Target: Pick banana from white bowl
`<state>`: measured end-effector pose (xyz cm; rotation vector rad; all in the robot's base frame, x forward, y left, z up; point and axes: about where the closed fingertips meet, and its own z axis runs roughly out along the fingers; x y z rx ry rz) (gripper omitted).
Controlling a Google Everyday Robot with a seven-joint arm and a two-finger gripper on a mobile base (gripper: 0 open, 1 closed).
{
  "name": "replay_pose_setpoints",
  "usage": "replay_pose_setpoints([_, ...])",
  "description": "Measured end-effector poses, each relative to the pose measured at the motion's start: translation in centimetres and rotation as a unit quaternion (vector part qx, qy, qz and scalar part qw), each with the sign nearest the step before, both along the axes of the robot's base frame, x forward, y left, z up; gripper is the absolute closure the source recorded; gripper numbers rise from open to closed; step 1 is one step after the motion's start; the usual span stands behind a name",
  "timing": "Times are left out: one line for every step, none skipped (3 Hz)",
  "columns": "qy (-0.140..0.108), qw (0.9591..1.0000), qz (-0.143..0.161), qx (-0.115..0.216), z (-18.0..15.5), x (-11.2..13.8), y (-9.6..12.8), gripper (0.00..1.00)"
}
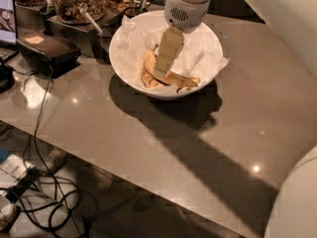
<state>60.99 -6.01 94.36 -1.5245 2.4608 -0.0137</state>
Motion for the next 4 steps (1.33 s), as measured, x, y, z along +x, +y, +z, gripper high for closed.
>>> replay_pose_setpoints([-0.008, 0.9999, -0.002, 0.007, 0.1, 0.3, 0.1, 0.0])
replay_pose_setpoints([0.004, 0.9994, -0.019, 0.028, -1.3, 1.0, 0.5, 0.0])
replay_pose_setpoints([0.025, 0.9981, -0.036, 0.043, -2.9, 1.2, 0.4, 0.0])
replay_pose_setpoints([0.042, 0.9966, -0.052, 0.048, -4.5, 1.2, -0.1, 0.2])
